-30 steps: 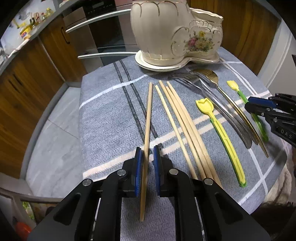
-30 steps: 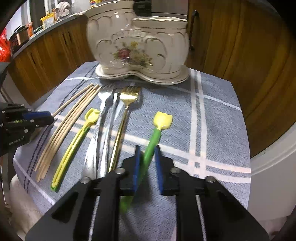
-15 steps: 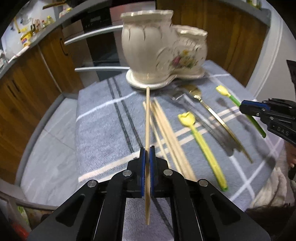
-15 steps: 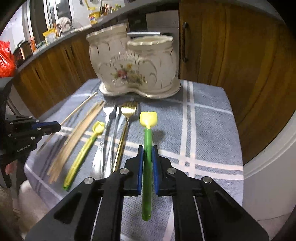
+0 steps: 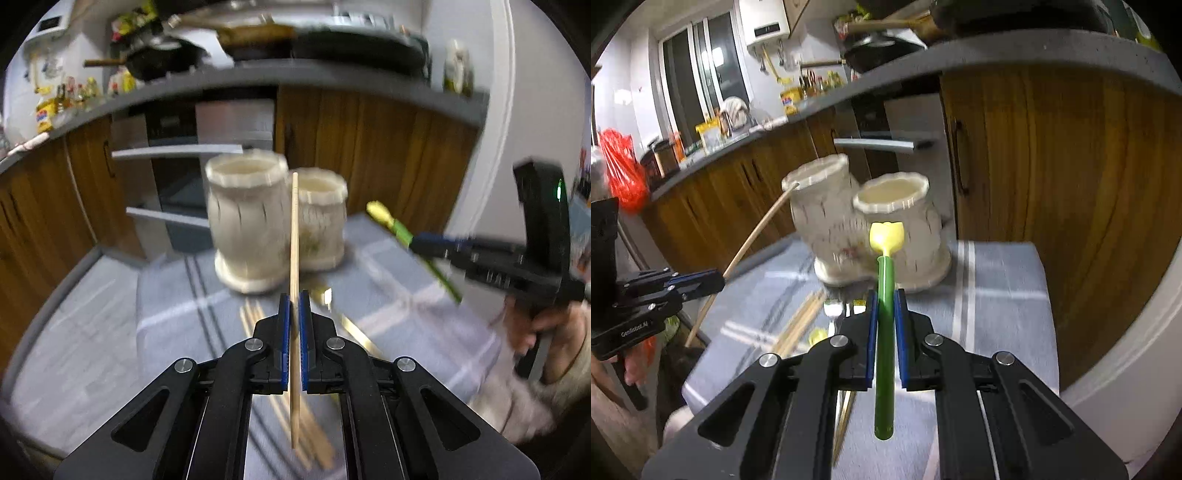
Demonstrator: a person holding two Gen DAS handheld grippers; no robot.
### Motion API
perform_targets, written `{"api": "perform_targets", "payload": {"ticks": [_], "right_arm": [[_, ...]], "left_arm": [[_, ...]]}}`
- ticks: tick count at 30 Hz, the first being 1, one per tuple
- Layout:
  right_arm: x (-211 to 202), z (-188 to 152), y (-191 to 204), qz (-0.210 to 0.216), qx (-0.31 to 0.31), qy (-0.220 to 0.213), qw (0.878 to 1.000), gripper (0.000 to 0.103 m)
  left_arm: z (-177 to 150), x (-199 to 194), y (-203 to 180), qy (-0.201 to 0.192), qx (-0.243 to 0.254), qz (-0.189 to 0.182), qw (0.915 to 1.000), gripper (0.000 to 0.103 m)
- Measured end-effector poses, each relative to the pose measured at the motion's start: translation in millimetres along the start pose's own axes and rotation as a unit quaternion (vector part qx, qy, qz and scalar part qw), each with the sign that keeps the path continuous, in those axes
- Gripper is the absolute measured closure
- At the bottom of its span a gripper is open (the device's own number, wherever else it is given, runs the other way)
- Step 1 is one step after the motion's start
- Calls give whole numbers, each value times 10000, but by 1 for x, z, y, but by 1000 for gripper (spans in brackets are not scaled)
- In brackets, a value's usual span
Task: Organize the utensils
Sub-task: 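Lift chopstick and green spoon, drop them into the ceramic holder's two cups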
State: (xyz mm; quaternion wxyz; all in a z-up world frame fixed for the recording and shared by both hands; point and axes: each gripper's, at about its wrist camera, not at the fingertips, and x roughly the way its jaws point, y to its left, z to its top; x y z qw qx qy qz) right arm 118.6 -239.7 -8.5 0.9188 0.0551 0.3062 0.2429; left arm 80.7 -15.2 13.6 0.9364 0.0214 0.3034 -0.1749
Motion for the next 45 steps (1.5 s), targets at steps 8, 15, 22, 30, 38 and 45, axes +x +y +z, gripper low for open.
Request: {"api": "perform_targets", "payload": {"ticks": [8,15,22,30,38,45], "right_arm": [[6,61,1,392,103,-904,9951,94],[51,100,-20,726,850,-1432,9834,94],[93,104,-33,295,972,-1444,9843,94],[109,98,-30,-169,768,-1624,9836,94],[108,76,-22,-231,467,-1495,9874,94],[93,57,-14,-257,271,-1425,9891,94]], "left_arm": [[70,10,19,-1158,-392,59,9925,98],[113,49,41,-1568,-1037,-104,9821,98],[120,89,57,-1579,-1307,227,9785,98],[114,101,49,-1755,-889,667,9782,98],[95,94,57,-1647,-855,642,9805,98],[80,78,44,-1515,-467,712,9848,98]]}}
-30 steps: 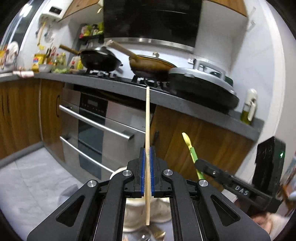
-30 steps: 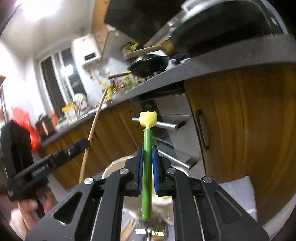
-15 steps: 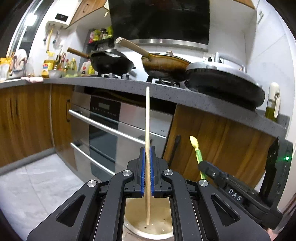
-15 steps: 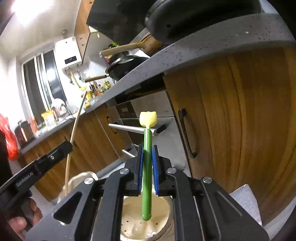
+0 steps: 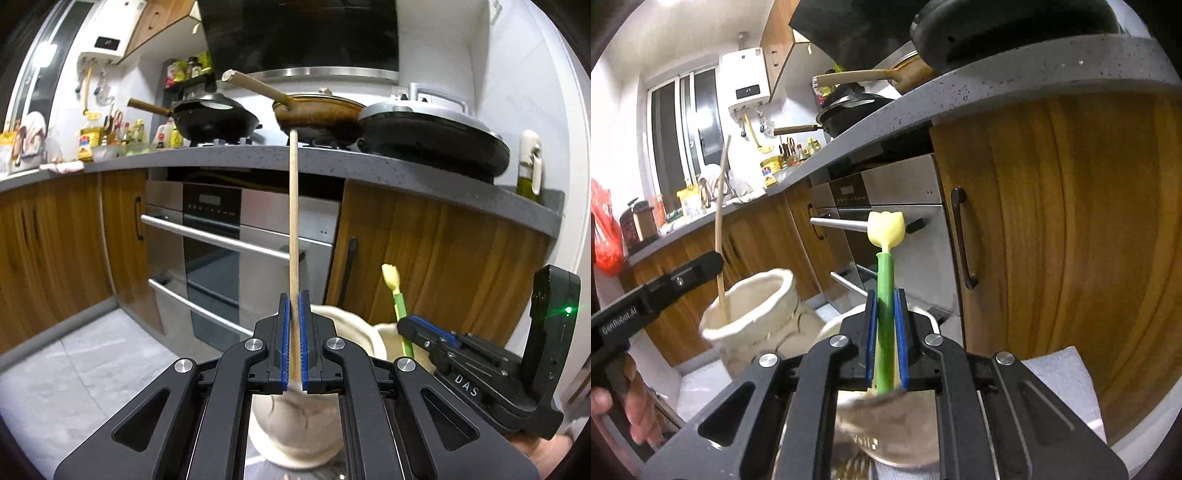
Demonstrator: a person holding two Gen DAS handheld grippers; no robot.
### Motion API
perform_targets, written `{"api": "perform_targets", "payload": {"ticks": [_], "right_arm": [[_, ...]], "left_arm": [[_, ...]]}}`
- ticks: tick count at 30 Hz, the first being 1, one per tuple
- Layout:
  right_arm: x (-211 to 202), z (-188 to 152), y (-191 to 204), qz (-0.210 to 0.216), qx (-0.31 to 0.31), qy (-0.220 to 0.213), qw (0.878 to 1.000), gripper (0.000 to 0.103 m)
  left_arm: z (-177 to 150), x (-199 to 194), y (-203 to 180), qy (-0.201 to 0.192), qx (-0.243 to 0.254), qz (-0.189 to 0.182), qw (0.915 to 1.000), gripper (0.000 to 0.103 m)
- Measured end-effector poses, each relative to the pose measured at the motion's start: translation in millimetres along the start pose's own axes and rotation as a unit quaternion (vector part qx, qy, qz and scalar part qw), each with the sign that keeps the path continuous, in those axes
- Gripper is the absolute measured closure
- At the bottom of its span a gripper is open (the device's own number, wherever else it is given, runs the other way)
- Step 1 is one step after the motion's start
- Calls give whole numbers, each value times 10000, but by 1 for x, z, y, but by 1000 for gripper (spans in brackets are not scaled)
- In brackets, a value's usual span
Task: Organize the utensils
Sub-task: 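Lift chopstick and green spoon, drop them into the ceramic holder's two cups, then open both tools and withdraw them from the holder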
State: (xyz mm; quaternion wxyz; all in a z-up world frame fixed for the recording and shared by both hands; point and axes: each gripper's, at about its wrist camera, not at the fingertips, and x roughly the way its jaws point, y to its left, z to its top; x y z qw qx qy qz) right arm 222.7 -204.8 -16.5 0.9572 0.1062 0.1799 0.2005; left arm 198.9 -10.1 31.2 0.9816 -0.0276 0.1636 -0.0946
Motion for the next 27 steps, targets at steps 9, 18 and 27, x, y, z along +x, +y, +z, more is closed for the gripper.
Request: {"api": "perform_targets", "payload": {"ticks": [9,18,27], "right_arm": [[-8,-6,3,-106,-55,101,9999,94],[-21,-1,5,-159,-45,9,9999,75],[-60,-3,-5,-292,160,-76,9994,20]], "left_arm": [[-6,-9,0,189,2,96,9998,90],[-6,-25,5,74,-59,223,9997,65],[-10,-54,15,-30,-114,449,9989,37]]}}
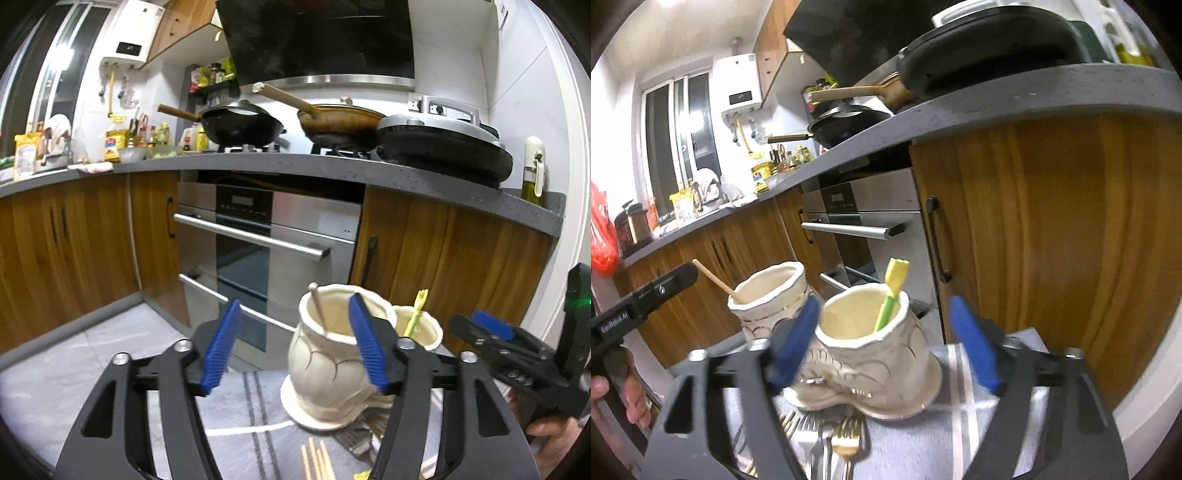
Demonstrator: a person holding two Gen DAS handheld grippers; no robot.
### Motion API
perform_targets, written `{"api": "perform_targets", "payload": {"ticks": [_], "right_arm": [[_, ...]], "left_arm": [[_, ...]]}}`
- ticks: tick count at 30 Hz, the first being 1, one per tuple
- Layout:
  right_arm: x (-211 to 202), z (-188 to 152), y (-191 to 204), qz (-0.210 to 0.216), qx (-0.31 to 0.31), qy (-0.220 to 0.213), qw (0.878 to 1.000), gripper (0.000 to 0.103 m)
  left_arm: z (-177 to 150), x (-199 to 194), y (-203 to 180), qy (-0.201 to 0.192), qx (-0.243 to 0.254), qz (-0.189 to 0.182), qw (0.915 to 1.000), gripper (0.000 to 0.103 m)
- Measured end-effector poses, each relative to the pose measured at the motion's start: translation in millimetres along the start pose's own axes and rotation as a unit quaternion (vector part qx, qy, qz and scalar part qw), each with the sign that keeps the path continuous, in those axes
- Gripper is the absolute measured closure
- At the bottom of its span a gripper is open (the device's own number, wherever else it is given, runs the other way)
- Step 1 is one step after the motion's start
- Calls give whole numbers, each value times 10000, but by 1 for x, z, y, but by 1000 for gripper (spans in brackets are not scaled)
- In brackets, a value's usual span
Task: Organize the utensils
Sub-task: 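Open both tools and withdraw them from the holder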
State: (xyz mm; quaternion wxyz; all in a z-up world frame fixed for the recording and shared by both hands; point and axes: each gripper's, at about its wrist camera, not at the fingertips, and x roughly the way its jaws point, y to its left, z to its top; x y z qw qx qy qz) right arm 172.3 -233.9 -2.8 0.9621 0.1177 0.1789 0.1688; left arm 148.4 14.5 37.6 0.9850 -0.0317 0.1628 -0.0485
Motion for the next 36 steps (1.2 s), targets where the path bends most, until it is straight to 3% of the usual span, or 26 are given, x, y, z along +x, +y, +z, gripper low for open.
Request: {"api": "perform_targets", "payload": {"ticks": [2,5,9,25,36], "right_arm": [[-7,-1,-4,-13,103,41,9999,7],[-19,-4,-5,-56,121,60,9999,5],[-36,-8,0,-159,-95,-8,9998,5],[-64,-38,17,-213,-474,471,9975,5],[-47,-66,16,-476,-589,1107,9910,5]], "left_arm": [[-3,-7,1,-5,-2,40,10000,29],[-6,-18,3,-41,-49,121,9999,14],[-11,-33,3,-50,-21,293,9996,8],[-46,-62,21,473,-481,324,9972,6],[-87,-48,15,1263,-105,474,9908,6]]}}
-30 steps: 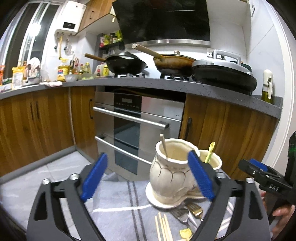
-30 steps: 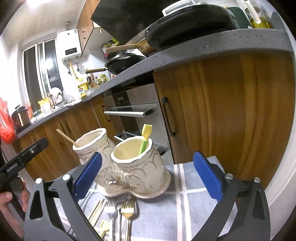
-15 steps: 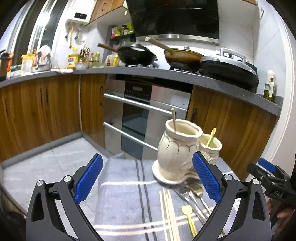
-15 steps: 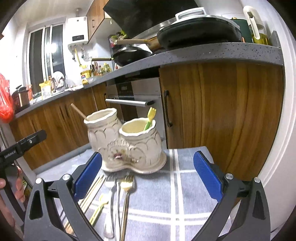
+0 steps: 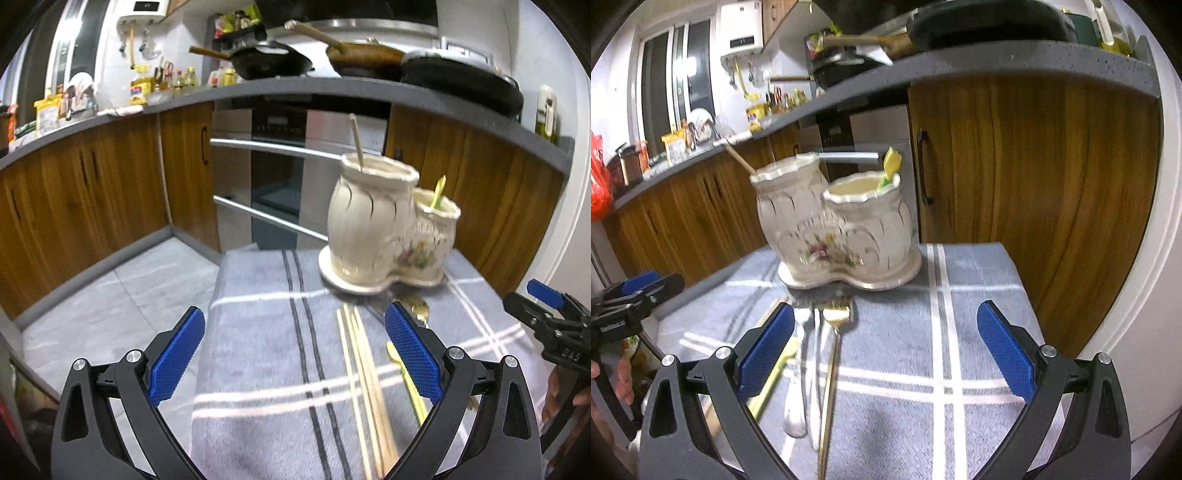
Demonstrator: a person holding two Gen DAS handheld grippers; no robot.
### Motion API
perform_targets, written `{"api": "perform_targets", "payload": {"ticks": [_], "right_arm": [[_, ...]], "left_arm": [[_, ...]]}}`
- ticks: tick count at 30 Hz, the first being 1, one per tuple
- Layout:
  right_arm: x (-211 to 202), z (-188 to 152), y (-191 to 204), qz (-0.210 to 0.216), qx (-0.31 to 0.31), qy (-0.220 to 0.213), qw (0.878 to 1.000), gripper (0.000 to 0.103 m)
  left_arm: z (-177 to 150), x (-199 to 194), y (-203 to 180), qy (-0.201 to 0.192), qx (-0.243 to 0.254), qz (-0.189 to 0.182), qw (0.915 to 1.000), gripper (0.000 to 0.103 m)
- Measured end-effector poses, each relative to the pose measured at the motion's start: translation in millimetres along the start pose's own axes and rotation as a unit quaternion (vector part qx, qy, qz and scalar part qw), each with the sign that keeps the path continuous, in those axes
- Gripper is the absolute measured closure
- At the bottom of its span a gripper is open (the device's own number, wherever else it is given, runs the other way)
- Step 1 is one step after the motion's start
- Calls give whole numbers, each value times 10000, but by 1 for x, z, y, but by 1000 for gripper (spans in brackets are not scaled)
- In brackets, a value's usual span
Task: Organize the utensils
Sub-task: 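Open both tools and withdraw them from the holder, then grasp another chopstick with the left tool while the right tool grasps the gold fork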
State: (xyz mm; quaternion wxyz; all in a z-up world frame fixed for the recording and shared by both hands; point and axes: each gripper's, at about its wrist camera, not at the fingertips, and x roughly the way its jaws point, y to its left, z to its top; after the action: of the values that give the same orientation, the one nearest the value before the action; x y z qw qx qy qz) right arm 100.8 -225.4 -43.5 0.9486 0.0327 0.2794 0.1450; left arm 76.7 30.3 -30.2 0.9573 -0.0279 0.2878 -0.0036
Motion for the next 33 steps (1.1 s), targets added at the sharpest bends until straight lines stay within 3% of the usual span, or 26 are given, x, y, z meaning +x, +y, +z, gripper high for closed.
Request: {"api": "perform_targets", "payload": {"ticks": [8,10,12,15,21,33], "right_arm": [[22,-16,1,-198,-111,551,9982,5],[23,-17,0,-205,-73,566,9982,5],[24,-17,-2,-193,-21,615,9979,5],[23,-17,-4,-146,-40,637,9979,6],[21,-17,-4,-139,-150,637,9978,6],[21,-21,-7,-30,-81,697,9975,6]], "left_arm": [[-22,27,-10,737,334,21,9967,9],[-29,32,-15,962,477,-65,9942,20],[-34,35,-21,1211,560,-188,9909,39],[-41,36,-32,1497,715,-381,9854,56],[-45,30,-43,1768,966,-413,9786,74],[-48,39,-46,1974,1065,-311,9740,84]]}}
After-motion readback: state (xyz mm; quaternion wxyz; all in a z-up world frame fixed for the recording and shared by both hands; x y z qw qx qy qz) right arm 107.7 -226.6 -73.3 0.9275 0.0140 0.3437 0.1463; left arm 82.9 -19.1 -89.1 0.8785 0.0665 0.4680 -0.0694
